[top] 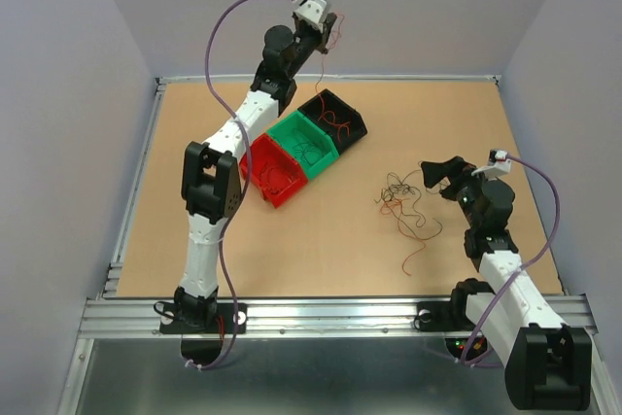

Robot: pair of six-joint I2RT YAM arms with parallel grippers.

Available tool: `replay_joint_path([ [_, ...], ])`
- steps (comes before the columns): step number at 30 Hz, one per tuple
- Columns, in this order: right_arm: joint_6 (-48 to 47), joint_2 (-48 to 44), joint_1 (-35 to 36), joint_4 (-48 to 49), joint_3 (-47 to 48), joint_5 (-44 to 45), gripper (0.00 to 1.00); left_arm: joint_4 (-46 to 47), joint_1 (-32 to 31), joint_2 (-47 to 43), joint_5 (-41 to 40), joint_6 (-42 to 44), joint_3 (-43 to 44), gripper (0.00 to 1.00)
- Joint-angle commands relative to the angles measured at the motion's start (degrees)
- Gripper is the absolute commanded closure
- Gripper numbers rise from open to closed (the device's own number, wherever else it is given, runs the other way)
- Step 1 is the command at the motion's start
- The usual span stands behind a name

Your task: Untangle the cables

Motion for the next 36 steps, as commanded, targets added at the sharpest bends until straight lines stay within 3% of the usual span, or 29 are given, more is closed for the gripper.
replay_joint_path([
  [1, -1.1, -1.8, -0.2, 2.2, 1.6, -1.3, 0.00, 4.4, 2.1, -7.2, 0.2, 2.9, -9.9, 1.00],
  [6, -0.9, -2.8, -0.2, 1.5, 1.5, -1.8, 0.00, 5.1, 2.1, -12.5, 2.5, 4.7, -20.2, 1.00],
  [11, -1.1, -2.4, -0.2, 1.0, 1.6, -1.4, 0.00, 5.0, 2.0, -19.5, 9.9, 3.4, -29.2, 1.00],
  [16, -1.1, -0.9, -0.2, 1.1, 2.1, -2.3, 0.00, 4.6, 1.9, -22.8, 15.2, 1.1, -32.4, 1.00],
  [20, -0.9, -1.0, -0.2, 1.1, 2.2, -2.3, 0.00, 2.6, 1.7, -20.2, 19.0, -2.4, -29.2, 1.00],
  [24, -0.9, -1.5, -0.2, 1.1, 1.9, -2.8, 0.00, -6.3, 1.1, -13.9, 23.9, -4.0, -21.2, 1.00],
  [28, -1.1, -1.7, -0.2, 0.9, 2.0, -3.1, 0.00, -17.1, 0.4, -8.2, 23.4, -2.1, -15.3, 1.00],
  [31, -1.1, -1.7, -0.2, 0.9, 2.3, -3.8, 0.00, -17.8, 0.4, -7.9, 23.5, -0.6, -16.9, 1.00],
  [33, -1.1, -2.0, -0.2, 0.9, 2.2, -3.9, 0.00, -18.9, 0.4, -7.9, 25.7, 1.7, -17.6, 1.00],
  [36, -1.4, -2.2, -0.2, 0.5, 2.1, -3.7, 0.00, -29.9, 0.0, -5.6, 34.1, 9.2, -12.2, 1.00],
])
